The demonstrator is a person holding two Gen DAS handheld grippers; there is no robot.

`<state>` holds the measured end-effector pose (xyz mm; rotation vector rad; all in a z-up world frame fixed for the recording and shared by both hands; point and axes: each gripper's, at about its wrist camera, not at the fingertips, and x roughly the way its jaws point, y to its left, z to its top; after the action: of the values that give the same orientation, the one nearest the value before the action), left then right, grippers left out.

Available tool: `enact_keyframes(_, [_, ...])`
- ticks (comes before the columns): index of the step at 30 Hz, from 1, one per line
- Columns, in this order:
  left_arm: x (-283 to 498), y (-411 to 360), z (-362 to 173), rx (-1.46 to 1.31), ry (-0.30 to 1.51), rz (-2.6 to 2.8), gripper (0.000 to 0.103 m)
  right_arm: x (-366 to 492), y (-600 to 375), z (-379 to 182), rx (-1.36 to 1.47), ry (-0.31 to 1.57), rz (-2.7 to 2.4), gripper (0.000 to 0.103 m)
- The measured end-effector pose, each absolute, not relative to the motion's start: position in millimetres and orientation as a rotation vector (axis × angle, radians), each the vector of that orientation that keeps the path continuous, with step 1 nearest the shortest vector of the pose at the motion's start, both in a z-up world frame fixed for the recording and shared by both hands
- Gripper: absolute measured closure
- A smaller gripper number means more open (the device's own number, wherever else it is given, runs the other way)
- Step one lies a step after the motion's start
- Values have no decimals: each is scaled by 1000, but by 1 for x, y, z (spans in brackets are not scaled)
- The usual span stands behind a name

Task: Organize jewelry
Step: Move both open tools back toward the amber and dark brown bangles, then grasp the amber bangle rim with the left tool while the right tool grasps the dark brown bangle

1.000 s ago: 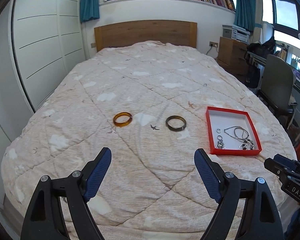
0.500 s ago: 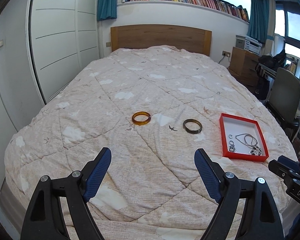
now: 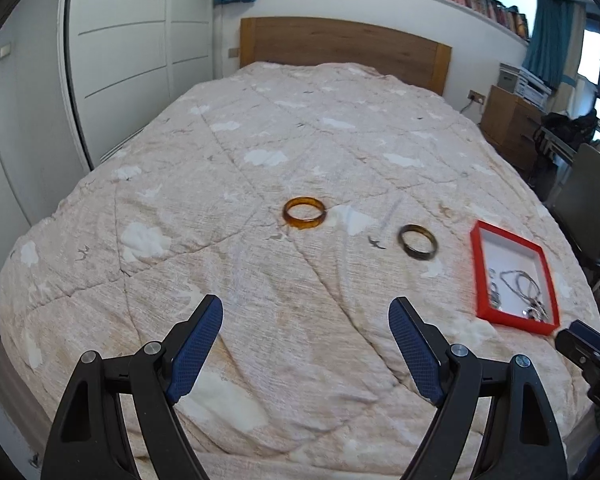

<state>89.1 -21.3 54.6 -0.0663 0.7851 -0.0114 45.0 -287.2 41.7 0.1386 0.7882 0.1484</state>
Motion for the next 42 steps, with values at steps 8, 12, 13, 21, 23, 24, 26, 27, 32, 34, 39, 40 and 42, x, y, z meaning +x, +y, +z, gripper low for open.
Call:
enact_keyframes(8, [187, 12, 37, -91, 845, 28, 21, 132, -287, 32, 109, 832, 180, 61])
enact_keyframes(12, [246, 12, 16, -92, 898, 10, 28, 186, -291, 17, 114, 862, 191, 61])
enact_keyframes(13, [261, 12, 8, -94, 915, 12, 30, 198, -292, 11, 114, 873, 189, 61])
enact_keyframes(21, [348, 8, -48, -96, 1006, 26, 43, 295, -291, -48, 134, 1001, 179, 61])
enact_keyframes(23, [363, 7, -58, -78, 1022, 38, 43, 312, -291, -63, 145, 1034, 171, 61])
enact_keyframes(24, [370, 7, -65, -67, 1032, 47, 44, 318, -291, -70, 150, 1050, 167, 61])
enact_keyframes(26, [381, 7, -76, -60, 1054, 48, 46, 328, -291, -82, 159, 1078, 168, 61])
enact_keyframes(27, [385, 6, -82, -57, 1067, 44, 47, 331, -290, -87, 157, 1091, 170, 61])
enact_keyframes(32, [394, 3, -109, -25, 1108, 43, 49, 341, -285, -104, 129, 1124, 174, 61])
enact_keyframes(34, [395, 2, -113, -20, 1106, 39, 49, 344, -284, -109, 120, 1130, 176, 61])
enact_keyframes(39, [394, -2, -114, 9, 1080, 27, 58, 344, -277, -114, 96, 1119, 188, 71])
enact_keyframes(40, [392, -4, -113, 18, 1072, 26, 64, 343, -277, -113, 97, 1114, 191, 78])
enact_keyframes(42, [390, -7, -112, 32, 1063, 26, 80, 340, -276, -109, 102, 1099, 198, 91])
